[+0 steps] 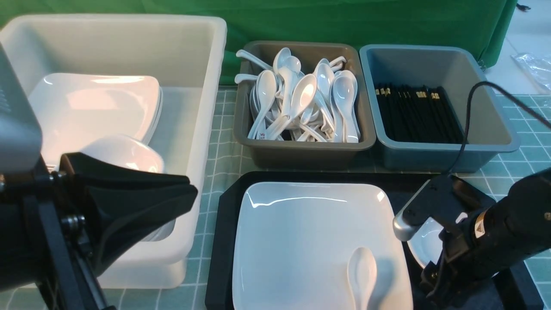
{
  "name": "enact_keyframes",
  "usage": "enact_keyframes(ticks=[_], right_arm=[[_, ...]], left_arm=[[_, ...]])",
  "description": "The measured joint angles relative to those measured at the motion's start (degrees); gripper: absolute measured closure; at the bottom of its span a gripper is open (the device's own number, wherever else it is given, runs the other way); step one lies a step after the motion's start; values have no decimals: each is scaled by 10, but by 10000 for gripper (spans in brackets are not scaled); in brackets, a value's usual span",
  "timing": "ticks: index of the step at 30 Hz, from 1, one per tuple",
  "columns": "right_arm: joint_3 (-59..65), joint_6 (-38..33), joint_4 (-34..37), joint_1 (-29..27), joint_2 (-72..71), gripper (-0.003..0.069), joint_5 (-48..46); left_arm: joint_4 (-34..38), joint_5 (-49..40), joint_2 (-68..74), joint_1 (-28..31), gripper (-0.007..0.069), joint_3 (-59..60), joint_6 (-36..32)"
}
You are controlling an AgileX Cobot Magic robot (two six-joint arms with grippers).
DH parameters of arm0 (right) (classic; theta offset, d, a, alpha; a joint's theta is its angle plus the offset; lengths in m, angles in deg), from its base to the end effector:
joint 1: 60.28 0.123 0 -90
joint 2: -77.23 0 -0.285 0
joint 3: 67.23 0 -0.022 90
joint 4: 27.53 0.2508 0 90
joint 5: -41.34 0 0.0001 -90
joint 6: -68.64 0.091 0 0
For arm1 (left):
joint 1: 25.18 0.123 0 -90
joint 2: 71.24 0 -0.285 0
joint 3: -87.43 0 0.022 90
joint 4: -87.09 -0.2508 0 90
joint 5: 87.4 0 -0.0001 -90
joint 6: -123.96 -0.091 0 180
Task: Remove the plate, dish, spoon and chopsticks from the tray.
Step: Use the right arm to grab a small plate from the dinner plate, then use the right arm to put the small plate into the large storage box on the left
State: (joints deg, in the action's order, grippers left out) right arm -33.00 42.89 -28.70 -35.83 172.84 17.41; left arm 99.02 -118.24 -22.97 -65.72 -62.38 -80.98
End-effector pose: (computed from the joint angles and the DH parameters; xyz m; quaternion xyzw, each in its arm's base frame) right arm 0.2503 0.1130 0.1812 -0.4205 0.8784 -0.0087 0.2268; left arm 0.0980 -0.0966 0.3782 0.4034 0.7050 -0.1723 0.5572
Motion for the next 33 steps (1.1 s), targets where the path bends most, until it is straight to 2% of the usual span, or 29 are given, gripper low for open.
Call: enact_keyframes(ticks=[2, 7, 10, 15, 19, 21, 23, 25, 26, 29, 33], right_arm=[[0, -2, -16, 0, 11, 106, 13], [-2, 5, -91, 0, 55, 191, 32], [-5, 9, -99, 2, 60, 232, 35], [-7, 8, -107, 4, 62, 389, 41], [-9, 8, -115, 11, 52, 435, 43], [-18, 13, -118, 21, 31, 474, 7], [-46, 43, -118, 36, -2, 571, -60], [-74, 69, -112, 52, -28, 594, -131], [-78, 72, -112, 55, -32, 594, -131], [-156, 115, -112, 113, -86, 594, -227], [-287, 121, -112, 216, -95, 594, -227]], left_arm=[[0, 0, 0, 0, 608, 0, 0], [0, -1, 0, 0, 608, 0, 0], [0, -3, 0, 0, 608, 0, 0], [0, -8, 0, 0, 608, 0, 0], [0, -16, 0, 0, 608, 0, 0], [0, -20, 0, 0, 608, 0, 0], [0, -22, 0, 0, 608, 0, 0], [-5, -23, 0, 0, 608, 0, 2], [-6, -23, 0, 0, 608, 0, 4], [-73, -41, -8, 0, 608, 0, 71], [-240, -135, -44, 0, 608, 0, 227]])
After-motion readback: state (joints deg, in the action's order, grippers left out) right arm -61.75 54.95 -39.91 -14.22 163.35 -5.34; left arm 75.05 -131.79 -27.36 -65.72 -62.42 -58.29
